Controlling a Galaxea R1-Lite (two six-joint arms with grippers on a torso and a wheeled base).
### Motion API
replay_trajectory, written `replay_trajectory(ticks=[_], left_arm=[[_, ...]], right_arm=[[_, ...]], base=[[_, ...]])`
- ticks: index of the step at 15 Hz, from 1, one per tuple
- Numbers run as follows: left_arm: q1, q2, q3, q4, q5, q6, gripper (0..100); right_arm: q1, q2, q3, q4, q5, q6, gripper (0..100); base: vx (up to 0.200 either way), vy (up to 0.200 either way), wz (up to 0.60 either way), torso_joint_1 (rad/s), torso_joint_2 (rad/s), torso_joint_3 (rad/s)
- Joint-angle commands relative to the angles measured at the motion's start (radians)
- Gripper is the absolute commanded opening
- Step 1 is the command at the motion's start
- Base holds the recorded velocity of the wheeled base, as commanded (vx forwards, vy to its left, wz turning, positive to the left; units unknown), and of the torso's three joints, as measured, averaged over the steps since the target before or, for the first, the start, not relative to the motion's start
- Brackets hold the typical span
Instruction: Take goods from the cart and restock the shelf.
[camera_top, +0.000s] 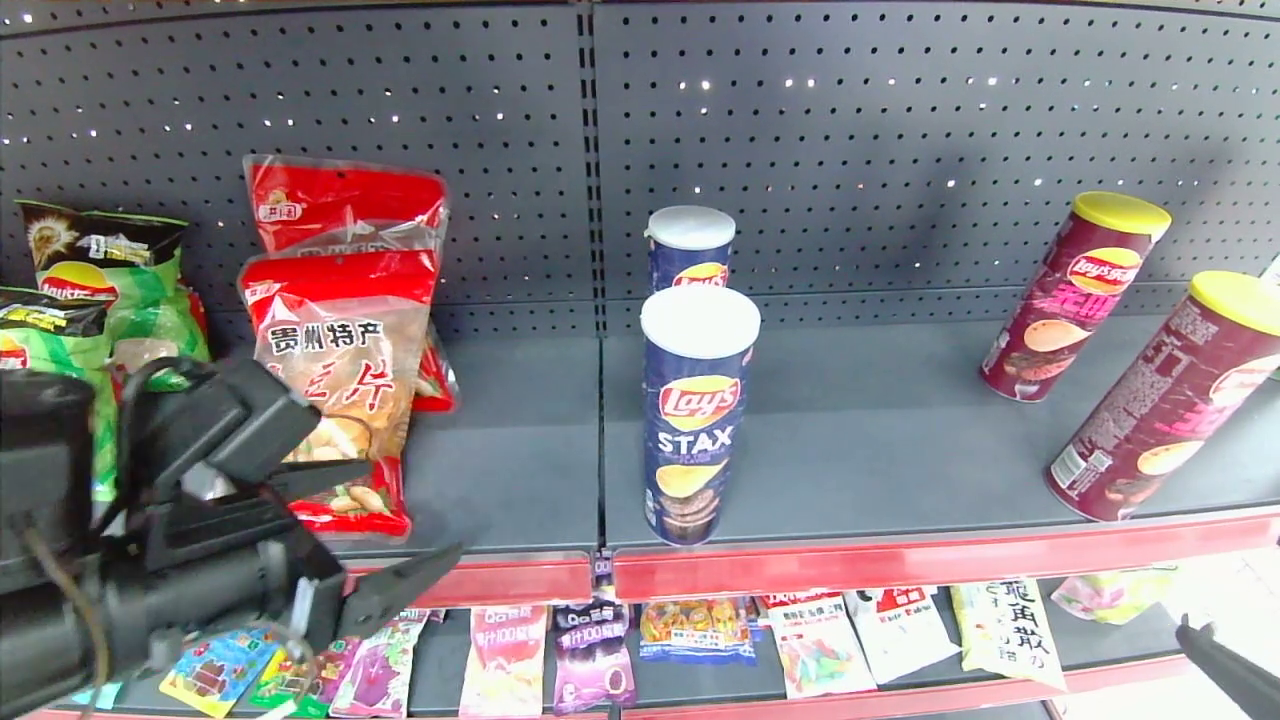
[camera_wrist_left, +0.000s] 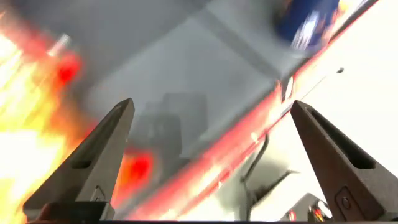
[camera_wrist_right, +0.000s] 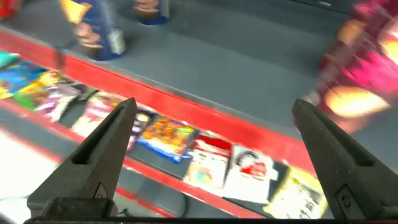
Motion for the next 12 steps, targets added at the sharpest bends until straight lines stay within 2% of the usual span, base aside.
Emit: replay_trajectory(ticks=[1,2,3,4,6,7,8,9,10,11,12], left_arm=[[0.012,-0.370,0.053,0.246,0.124,-0.055,100],[0.015,-0.503,0.048,0.363,0.211,-0.066,100],[0.025,-0.624,0.045,0.467,0.265,-0.074,100],[0.094,-0.779,0.040,0.621,0.285,-0.095,100],[0.273,-0.949,0.036,0.799,0.285,-0.157,100],[0.347,-1.006,0.042,0.823,0.285,-0.169,100],[0.391,-1.046,0.048,0.834,0.285,-0.172,100],[0.397,-1.051,0.050,0.837,0.285,-0.172,100],[0.471,-1.114,0.099,0.857,0.283,-0.192,100],[0.486,-1.156,0.154,0.848,0.280,-0.190,100],[0.465,-1.187,0.203,0.803,0.277,-0.190,100]], right_arm=[[-0.061,-0.111,0.042,-0.001,-0.059,0.002,100],[-0.108,-0.162,0.061,-0.001,-0.133,0.019,100],[-0.137,-0.198,0.081,0.000,-0.171,0.025,100],[-0.159,-0.248,0.116,0.000,-0.197,0.025,100],[-0.180,-0.326,0.139,0.075,-0.206,0.025,100],[-0.194,-0.367,0.120,0.161,-0.214,0.025,100],[-0.206,-0.407,0.093,0.255,-0.217,0.025,100],[-0.209,-0.415,0.088,0.273,-0.217,0.025,100],[-0.256,-0.491,0.038,0.493,-0.217,0.025,100],[-0.259,-0.502,0.039,0.528,-0.226,0.033,100],[-0.259,-0.502,0.039,0.526,-0.229,0.048,100]], base=[[0.000,0.000,0.00,0.000,0.00,0.000],[0.000,0.000,0.00,0.000,0.00,0.000],[0.000,0.000,0.00,0.000,0.00,0.000],[0.000,0.000,0.00,0.000,0.00,0.000],[0.000,0.000,0.00,0.000,0.00,0.000],[0.000,0.000,0.00,0.000,0.00,0.000],[0.000,0.000,0.00,0.000,0.00,0.000],[0.000,0.000,0.00,0.000,0.00,0.000],[0.000,0.000,0.00,0.000,0.00,0.000],[0.000,0.000,0.00,0.000,0.00,0.000],[0.000,0.000,0.00,0.000,0.00,0.000]])
